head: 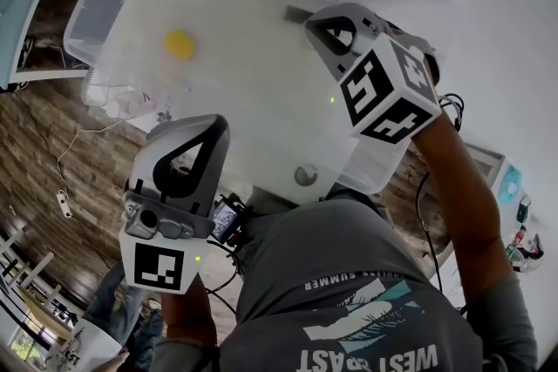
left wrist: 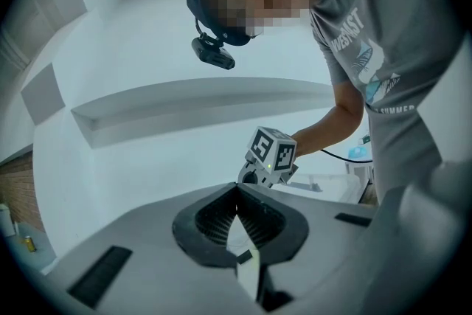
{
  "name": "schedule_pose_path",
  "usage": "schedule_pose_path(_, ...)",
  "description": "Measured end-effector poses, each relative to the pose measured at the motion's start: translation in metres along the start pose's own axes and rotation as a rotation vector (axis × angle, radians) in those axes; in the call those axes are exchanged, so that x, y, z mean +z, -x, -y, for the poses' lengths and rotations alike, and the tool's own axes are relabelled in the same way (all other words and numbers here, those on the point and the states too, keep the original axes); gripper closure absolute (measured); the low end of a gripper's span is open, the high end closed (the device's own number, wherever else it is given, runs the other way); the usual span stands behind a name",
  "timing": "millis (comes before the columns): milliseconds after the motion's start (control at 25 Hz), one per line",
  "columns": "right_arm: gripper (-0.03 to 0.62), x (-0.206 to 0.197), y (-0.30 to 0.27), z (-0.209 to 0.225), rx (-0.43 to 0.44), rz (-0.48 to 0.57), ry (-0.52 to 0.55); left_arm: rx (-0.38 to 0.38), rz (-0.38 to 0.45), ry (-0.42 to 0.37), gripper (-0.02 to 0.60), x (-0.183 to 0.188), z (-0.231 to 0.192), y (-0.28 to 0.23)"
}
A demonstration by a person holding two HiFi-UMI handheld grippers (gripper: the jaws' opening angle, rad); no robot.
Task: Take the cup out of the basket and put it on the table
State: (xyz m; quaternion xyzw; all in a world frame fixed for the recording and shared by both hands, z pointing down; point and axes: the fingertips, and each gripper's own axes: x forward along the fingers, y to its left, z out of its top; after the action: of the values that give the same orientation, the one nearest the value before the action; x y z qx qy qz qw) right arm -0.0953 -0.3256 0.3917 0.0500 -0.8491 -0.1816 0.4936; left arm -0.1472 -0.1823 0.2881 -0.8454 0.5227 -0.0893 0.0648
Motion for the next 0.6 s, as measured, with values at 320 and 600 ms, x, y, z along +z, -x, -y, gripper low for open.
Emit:
schedule_pose_path(320,0.584,0.02,0.039,-0.009,-0.05,0.067,-0.003,0.003,0.008,-0.024,0.572,0.008,0.004,0.014)
schedule_pose_path(600,0.583,0.036,0.053,-0.027,-0.047,0.099,0.004,0.008,0.012,-0.026,0.572,0.007,0.001,0.024)
